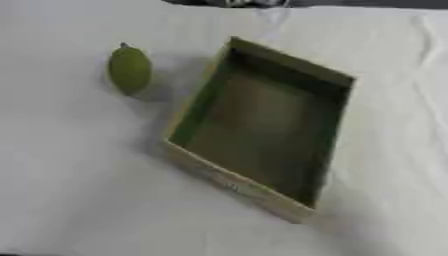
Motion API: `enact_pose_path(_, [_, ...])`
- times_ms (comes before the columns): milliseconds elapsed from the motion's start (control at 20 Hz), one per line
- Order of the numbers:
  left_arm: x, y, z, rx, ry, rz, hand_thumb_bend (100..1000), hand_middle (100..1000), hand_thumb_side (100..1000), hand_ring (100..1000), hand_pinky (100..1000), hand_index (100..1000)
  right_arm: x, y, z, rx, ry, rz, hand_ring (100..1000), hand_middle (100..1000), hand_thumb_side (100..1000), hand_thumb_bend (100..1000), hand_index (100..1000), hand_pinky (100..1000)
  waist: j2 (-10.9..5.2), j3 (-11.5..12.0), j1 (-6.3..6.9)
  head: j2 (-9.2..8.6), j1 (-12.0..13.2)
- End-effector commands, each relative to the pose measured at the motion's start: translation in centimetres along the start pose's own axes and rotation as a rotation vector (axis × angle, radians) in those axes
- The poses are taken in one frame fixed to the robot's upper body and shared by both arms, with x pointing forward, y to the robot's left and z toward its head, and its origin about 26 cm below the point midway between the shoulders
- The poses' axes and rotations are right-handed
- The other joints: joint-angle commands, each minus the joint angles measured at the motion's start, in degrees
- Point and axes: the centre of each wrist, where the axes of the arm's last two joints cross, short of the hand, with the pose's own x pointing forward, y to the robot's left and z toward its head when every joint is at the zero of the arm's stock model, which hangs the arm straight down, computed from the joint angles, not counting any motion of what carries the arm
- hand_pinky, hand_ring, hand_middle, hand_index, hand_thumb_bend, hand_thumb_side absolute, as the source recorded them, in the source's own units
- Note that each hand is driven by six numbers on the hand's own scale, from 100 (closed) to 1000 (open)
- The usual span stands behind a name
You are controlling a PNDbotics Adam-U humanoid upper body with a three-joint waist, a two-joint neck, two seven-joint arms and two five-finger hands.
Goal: Pick up objects on the table and place them in the box.
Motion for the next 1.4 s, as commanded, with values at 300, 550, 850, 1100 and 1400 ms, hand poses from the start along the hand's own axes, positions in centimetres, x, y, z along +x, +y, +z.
enact_pose_path(300, [0.3,0.9,-0.5,-0.004,-0.016,-0.021,100,776,501,827,705,855,0.5,-0.6,-0.6,0.005,-0.034,0.011,723,594,470,100,745,826,-1.49,0.0,0.22,-0.09,0.1])
enact_pose_path(550, [0.4,0.9,-1.3,-0.048,-0.039,-0.042,100,782,447,831,721,865,0.5,-0.5,-0.6,0.010,-0.034,0.008,723,593,470,100,746,825,-1.52,-0.1,0.35,0.13,0.2])
enact_pose_path(850, [0.3,0.8,-3.5,-0.190,-0.103,-0.127,100,789,329,838,756,876,0.6,-0.3,-0.8,0.022,-0.037,0.001,723,594,470,100,746,824,-1.80,-0.3,0.67,0.71,0.8])
enact_pose_path(1100, [-0.4,-0.3,-5.5,-0.319,-0.155,-0.184,100,808,285,855,791,895,0.7,-0.1,-1.0,0.035,-0.046,-0.009,722,594,470,100,745,822,-2.03,-0.6,1.00,1.04,1.1])
enact_pose_path(1400, [-0.7,-2.7,-8.2,-0.427,-0.205,-0.209,100,826,276,870,816,910,0.9,0.1,-1.3,0.048,-0.061,-0.022,719,595,470,100,744,820,-2.34,-0.6,1.09,1.28,1.3])
